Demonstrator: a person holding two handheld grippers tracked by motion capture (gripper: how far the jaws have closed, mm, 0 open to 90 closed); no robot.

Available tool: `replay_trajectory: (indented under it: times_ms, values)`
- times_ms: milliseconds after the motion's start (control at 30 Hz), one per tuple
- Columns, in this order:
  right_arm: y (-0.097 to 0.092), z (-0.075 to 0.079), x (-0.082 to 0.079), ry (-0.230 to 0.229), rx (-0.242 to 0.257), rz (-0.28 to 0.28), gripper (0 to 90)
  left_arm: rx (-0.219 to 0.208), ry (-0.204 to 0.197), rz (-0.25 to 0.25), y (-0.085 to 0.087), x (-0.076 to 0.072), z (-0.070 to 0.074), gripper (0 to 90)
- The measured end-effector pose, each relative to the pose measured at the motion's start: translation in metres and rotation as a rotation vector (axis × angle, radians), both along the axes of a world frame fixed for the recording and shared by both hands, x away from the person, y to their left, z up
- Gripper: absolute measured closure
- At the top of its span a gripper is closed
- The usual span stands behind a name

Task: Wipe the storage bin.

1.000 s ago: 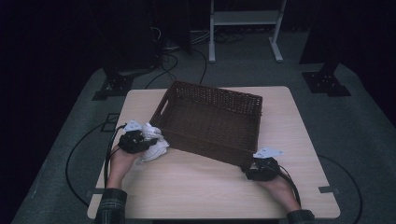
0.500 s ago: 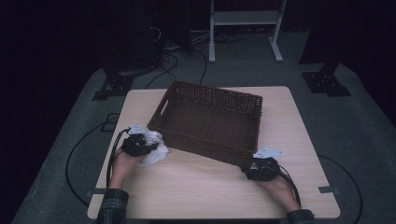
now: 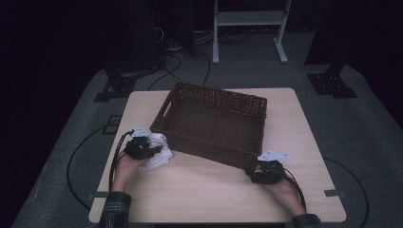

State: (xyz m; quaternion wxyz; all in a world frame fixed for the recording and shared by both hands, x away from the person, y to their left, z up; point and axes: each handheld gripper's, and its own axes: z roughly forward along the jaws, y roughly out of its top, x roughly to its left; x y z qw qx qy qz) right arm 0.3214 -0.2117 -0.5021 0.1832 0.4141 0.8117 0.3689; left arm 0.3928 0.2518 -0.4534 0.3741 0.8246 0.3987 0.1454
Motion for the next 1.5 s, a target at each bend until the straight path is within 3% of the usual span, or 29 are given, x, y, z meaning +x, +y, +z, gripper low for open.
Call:
replay_trajectory:
  times_ms: [400, 533, 800, 1000, 1167, 1367, 1500]
  values:
    - [0.000, 0.000, 0.000, 0.001, 0.001, -0.001, 30.1, -0.054, -0.100, -0.023, 0.001, -0.015, 0.035, 68.2]
    - [0.000, 0.000, 0.000, 0.001, 0.001, 0.000, 30.1, -0.055, -0.102, -0.028, -0.001, -0.015, 0.037, 68.2]
    - [0.000, 0.000, 0.000, 0.001, 0.001, -0.001, 30.1, -0.040, -0.071, -0.038, -0.008, -0.011, 0.027, 68.2]
    - [0.000, 0.000, 0.000, 0.000, 0.000, 0.000, 30.1, 0.009, -0.032, -0.048, -0.018, -0.006, 0.017, 68.2]
    - [0.000, 0.000, 0.000, 0.001, 0.001, -0.001, 30.1, 0.031, -0.024, -0.049, -0.021, -0.003, 0.009, 68.2]
    - [0.000, 0.000, 0.000, 0.000, 0.000, 0.000, 30.1, 0.041, 0.019, -0.038, -0.020, 0.001, -0.005, 68.2]
    - [0.000, 0.000, 0.000, 0.000, 0.000, 0.000, 30.1, 0.070, 0.051, -0.045, -0.023, 0.003, -0.014, 68.3]
